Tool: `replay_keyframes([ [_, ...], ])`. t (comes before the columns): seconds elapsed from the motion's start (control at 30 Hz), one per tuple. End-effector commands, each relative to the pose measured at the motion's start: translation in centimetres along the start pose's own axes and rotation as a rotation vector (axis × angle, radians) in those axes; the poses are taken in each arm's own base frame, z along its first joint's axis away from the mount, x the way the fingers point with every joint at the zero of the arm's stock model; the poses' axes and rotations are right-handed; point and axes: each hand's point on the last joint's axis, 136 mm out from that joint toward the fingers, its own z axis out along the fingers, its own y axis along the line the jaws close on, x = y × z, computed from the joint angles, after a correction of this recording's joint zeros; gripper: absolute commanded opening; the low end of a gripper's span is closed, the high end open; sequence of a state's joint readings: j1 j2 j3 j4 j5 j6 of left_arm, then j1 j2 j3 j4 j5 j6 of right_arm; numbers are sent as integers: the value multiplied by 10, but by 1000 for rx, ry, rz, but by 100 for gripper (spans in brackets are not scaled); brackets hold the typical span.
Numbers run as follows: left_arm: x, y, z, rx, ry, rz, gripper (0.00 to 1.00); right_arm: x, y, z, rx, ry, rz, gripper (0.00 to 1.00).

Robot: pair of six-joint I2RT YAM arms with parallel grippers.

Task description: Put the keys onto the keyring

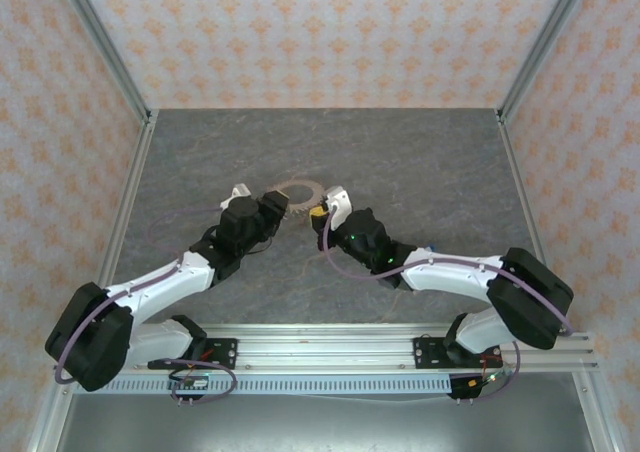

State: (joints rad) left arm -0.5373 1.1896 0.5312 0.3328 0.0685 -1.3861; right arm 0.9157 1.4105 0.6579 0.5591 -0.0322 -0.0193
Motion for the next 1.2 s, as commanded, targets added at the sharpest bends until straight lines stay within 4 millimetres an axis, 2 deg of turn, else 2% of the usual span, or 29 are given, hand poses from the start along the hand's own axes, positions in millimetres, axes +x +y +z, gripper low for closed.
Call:
replay_keyframes([
  [0.0,2,34,2,-100,-9,8,36,4,-2,3,-31,13,19,0],
  [0.23,9,68,2,-173,14,-1,40,54,-12,1,-47,156,19,0],
  [0.33,9,71,-4,-176,14,25,46,66,-20,-4,-44,216,23,0],
  [0.43,2,66,-16,-190,-4,133,51,84,-12,-18,-122,326,-66,0],
  [0.53,-7,56,-30,-213,-22,288,56,108,-17,-35,-133,439,-150,0],
  [0.7,-9,40,-39,-187,-5,460,62,127,-36,-45,-69,514,-18,0],
  [0.8,1,32,-33,-183,62,541,62,130,-48,-43,2,464,101,0],
  [0.93,16,27,-18,-180,155,577,61,149,-48,-44,3,495,152,0],
  [1.03,26,25,-7,-173,211,585,60,159,-57,-43,41,487,128,0],
  [1.17,31,20,0,-166,241,598,58,158,-70,-38,95,448,48,0],
])
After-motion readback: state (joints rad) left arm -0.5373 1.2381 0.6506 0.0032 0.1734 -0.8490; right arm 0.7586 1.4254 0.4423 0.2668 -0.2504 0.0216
